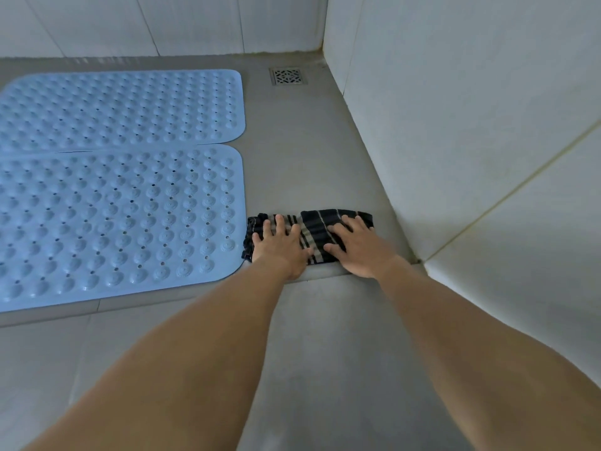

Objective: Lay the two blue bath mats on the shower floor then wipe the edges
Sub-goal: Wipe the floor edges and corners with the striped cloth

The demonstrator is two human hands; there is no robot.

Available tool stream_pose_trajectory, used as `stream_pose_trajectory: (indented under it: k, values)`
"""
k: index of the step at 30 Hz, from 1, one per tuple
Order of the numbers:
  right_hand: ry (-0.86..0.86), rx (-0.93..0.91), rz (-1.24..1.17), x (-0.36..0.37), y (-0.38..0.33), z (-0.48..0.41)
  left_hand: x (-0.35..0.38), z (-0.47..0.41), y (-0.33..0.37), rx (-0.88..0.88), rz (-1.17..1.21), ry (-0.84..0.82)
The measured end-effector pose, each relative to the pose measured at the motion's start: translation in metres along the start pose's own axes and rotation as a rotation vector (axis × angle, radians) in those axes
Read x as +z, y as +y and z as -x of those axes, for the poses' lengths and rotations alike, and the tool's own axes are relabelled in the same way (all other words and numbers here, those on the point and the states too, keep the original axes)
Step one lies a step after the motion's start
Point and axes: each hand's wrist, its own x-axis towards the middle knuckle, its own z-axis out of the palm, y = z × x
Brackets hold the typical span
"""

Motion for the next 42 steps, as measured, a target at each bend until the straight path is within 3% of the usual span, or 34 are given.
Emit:
stream_pose_trajectory:
  k: [6,12,16,23,32,37,40,42]
  values:
    - [-0.187,-0.036,0.160,-0.015,0.006,0.010,0.003,0.012,-0.025,0.143,-0.194,-0.048]
    - [0.024,-0.091,0.395,-0.004,0.002,0.006,-0.007,0.010,-0.017,0.173,-0.402,0.071]
    - [0.075,-0.095,0.343,-0.010,-0.007,0.014,-0.017,0.013,-0.013,0.268,-0.499,0.189]
    - [-0.142,-0.036,0.201,-0.034,-0.028,0.035,-0.031,0.041,-0.008,0.260,-0.492,0.124]
    - [-0.232,0.063,0.077,-0.014,-0.034,0.080,-0.017,0.084,-0.023,0.248,-0.324,0.037]
    - [-0.126,0.107,-0.029,-0.017,-0.038,0.078,0.007,0.079,-0.020,0.247,-0.207,0.293]
    - [0.000,0.068,0.087,0.003,-0.036,0.070,0.048,0.075,-0.018,0.254,-0.101,0.242]
    - [-0.021,0.047,0.058,0.022,-0.036,0.071,0.068,0.079,-0.020,0.214,-0.068,0.258]
